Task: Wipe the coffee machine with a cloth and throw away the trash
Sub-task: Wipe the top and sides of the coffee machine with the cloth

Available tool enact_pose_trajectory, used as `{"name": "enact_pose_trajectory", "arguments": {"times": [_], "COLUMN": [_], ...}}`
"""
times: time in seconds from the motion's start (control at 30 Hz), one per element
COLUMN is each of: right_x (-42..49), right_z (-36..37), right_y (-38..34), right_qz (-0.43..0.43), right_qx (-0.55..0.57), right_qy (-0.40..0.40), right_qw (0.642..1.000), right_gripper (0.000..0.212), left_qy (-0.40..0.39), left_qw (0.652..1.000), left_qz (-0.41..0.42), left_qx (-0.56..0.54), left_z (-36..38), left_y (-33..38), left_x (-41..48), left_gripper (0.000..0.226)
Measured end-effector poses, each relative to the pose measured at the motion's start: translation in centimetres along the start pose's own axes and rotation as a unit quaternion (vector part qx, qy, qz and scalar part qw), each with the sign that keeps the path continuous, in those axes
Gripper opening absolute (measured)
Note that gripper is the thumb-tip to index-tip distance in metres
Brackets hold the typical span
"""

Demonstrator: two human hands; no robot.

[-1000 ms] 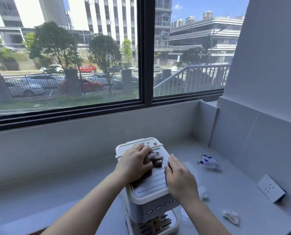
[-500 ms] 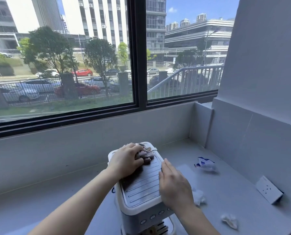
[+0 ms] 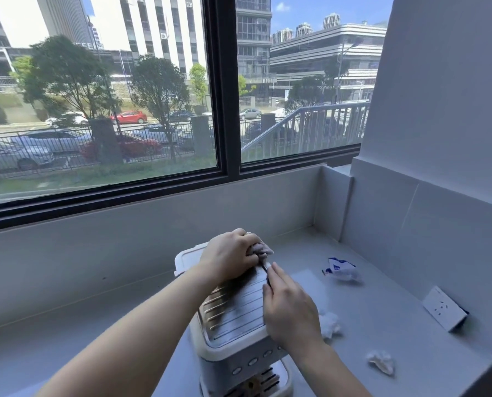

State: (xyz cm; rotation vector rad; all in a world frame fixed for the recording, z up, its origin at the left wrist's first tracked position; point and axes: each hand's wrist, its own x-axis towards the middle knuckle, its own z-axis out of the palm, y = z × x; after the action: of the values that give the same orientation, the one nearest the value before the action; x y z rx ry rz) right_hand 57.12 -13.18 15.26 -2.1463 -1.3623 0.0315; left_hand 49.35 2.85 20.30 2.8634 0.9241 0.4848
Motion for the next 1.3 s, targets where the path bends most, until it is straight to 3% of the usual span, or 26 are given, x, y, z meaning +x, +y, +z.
{"name": "enact_pose_trajectory", "arguments": {"times": [0.23, 0.43, 0.77, 1.07, 1.2, 1.3], "right_x": [-0.2, -0.2, -0.2, -0.2, -0.2, -0.2], "right_z": [-0.4, -1.2, -1.3, -1.1, -1.1, -1.0], "right_y": [-0.2, -1.1, -0.8, -0.7, -0.6, -0.6], "right_qz": [-0.007, -0.158, -0.151, -0.141, -0.147, -0.146], "right_qx": [-0.059, -0.065, -0.052, -0.038, -0.046, -0.035], "right_qy": [-0.016, -0.008, -0.001, -0.003, 0.01, 0.019], "right_qw": [0.998, 0.985, 0.987, 0.989, 0.988, 0.988], "right_gripper": [0.049, 0.051, 0.045, 0.042, 0.037, 0.033], "left_qy": [0.007, 0.024, 0.029, 0.061, 0.002, -0.011], "left_qw": [0.992, 0.996, 0.991, 0.978, 0.994, 0.993], "left_qz": [-0.119, -0.089, -0.103, -0.196, -0.103, -0.108], "left_qx": [-0.028, -0.02, -0.082, -0.021, -0.027, -0.034], "left_z": [-0.5, -0.4, 0.3, -1.0, 0.0, -0.5], "left_y": [-0.5, -3.3, -1.2, -5.5, -1.2, -1.7], "left_x": [1.4, -3.0, 0.7, -2.0, 1.2, 1.3], "left_gripper": [0.031, 0.033, 0.029, 0.023, 0.032, 0.031]}}
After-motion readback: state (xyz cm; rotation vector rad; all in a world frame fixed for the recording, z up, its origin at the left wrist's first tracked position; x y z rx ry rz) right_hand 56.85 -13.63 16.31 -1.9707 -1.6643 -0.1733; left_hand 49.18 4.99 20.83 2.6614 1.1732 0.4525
